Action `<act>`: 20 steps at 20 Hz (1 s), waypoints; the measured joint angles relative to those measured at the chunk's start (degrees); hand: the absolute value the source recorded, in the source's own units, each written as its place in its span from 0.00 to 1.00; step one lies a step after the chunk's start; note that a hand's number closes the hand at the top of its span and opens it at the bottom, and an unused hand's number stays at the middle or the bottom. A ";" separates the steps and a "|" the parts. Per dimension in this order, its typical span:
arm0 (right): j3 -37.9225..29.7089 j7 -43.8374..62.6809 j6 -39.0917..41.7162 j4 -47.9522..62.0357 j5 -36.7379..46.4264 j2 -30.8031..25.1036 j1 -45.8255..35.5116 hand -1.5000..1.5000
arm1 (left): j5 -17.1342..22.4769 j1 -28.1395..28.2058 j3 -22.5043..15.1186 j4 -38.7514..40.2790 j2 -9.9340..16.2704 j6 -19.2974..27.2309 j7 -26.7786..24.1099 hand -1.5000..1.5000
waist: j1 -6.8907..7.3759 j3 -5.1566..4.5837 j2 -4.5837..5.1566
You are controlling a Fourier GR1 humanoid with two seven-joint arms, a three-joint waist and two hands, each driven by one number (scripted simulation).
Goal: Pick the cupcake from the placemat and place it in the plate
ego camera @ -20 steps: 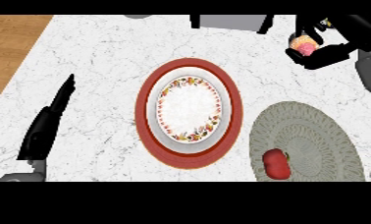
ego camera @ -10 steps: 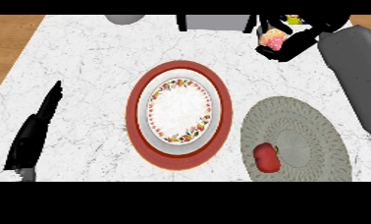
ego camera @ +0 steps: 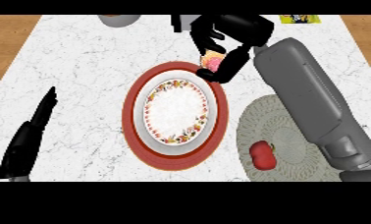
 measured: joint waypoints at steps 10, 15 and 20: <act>8.87 7.67 -2.83 0.32 8.06 10.93 3.04 1.00 | -1.25 -0.82 0.19 0.53 -1.27 -0.14 -0.05 0.50 | 0.09 0.01 0.14; 12.02 12.08 -1.86 1.42 5.21 13.05 5.84 0.00 | -1.37 0.21 0.45 -0.82 -1.72 -0.28 0.12 0.50 | 0.38 0.01 0.14; 15.59 16.26 -6.22 5.41 1.62 13.69 7.04 0.00 | -1.75 -1.53 1.04 1.19 -1.49 -0.96 -0.24 0.50 | 0.58 0.01 0.26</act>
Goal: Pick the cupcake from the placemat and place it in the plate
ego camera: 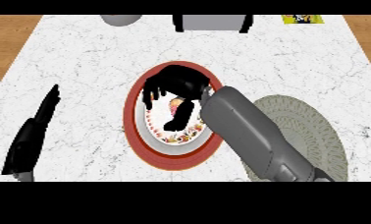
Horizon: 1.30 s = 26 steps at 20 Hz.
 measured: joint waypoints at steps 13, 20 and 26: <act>-8.58 0.77 -6.59 4.18 -18.42 -0.44 -2.21 0.00 | -0.99 0.19 0.31 -0.16 -1.05 -0.06 -0.26 0.50 | 0.12 0.02 0.16; -21.17 -3.91 1.25 15.53 -27.00 -5.59 -7.45 0.00 | -1.30 -0.38 0.05 -0.47 -1.20 -0.48 -0.09 0.50 | 0.80 0.05 0.61; -26.33 -13.47 8.74 26.42 -28.48 -11.45 -11.09 0.00 | -1.98 -1.11 -0.82 -0.52 -2.07 -0.34 -0.38 0.50 | 2.04 0.09 1.17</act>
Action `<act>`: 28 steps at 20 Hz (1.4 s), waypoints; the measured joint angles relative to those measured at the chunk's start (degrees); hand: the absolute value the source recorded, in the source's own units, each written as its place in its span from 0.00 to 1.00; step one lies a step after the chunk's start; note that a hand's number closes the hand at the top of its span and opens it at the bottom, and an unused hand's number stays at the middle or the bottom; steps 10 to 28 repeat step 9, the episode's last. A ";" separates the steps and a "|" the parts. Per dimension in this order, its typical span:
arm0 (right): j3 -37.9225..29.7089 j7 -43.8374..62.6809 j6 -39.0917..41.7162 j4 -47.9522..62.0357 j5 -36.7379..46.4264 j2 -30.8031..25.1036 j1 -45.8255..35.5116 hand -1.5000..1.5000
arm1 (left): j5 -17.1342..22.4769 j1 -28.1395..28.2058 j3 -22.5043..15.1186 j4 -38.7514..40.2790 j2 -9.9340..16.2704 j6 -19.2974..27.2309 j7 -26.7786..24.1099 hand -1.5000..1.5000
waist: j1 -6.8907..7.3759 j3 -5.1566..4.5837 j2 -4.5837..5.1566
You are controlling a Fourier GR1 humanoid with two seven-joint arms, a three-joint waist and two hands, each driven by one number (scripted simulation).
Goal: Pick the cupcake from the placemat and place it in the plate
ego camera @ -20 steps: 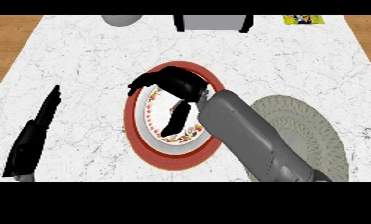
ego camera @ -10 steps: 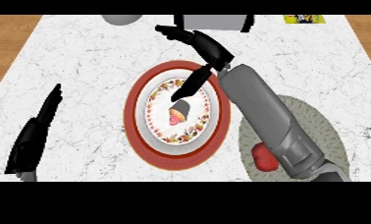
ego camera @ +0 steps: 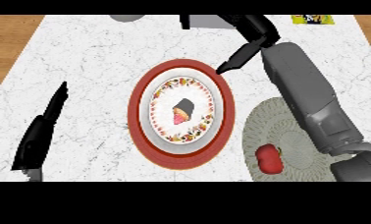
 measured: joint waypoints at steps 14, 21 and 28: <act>-0.87 -8.28 3.55 8.53 2.93 -7.49 -2.37 0.00 | -0.45 -1.92 -0.38 0.12 -0.10 -0.37 0.44 0.50 | 1.52 0.07 0.74; -0.87 -8.28 3.55 8.53 2.93 -7.49 -2.37 0.00 | -0.45 -1.92 -0.38 0.12 -0.10 -0.37 0.44 0.50 | 1.52 0.07 0.74; -0.87 -8.28 3.55 8.53 2.93 -7.49 -2.37 0.00 | -0.45 -1.92 -0.38 0.12 -0.10 -0.37 0.44 0.50 | 1.52 0.07 0.74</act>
